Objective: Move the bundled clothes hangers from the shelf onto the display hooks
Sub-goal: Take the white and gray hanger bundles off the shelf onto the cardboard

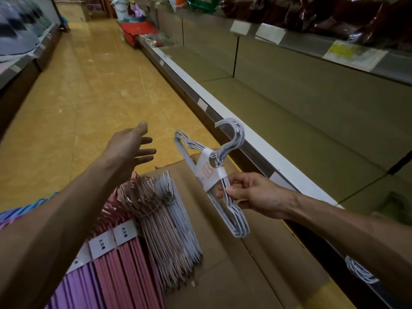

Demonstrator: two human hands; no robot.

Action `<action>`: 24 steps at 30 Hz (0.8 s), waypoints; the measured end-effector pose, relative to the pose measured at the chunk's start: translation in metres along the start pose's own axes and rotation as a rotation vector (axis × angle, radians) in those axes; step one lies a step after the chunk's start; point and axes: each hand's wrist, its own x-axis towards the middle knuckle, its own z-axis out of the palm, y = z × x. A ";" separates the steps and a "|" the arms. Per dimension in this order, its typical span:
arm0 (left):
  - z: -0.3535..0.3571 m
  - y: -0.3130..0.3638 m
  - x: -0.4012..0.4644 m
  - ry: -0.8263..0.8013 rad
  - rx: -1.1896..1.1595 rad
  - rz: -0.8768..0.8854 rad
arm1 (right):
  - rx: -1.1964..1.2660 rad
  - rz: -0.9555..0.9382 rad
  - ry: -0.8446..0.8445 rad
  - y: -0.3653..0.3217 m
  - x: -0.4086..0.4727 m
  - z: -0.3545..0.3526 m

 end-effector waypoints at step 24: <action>-0.015 -0.028 -0.001 -0.164 0.631 0.290 | -0.510 0.164 0.273 0.074 0.094 0.070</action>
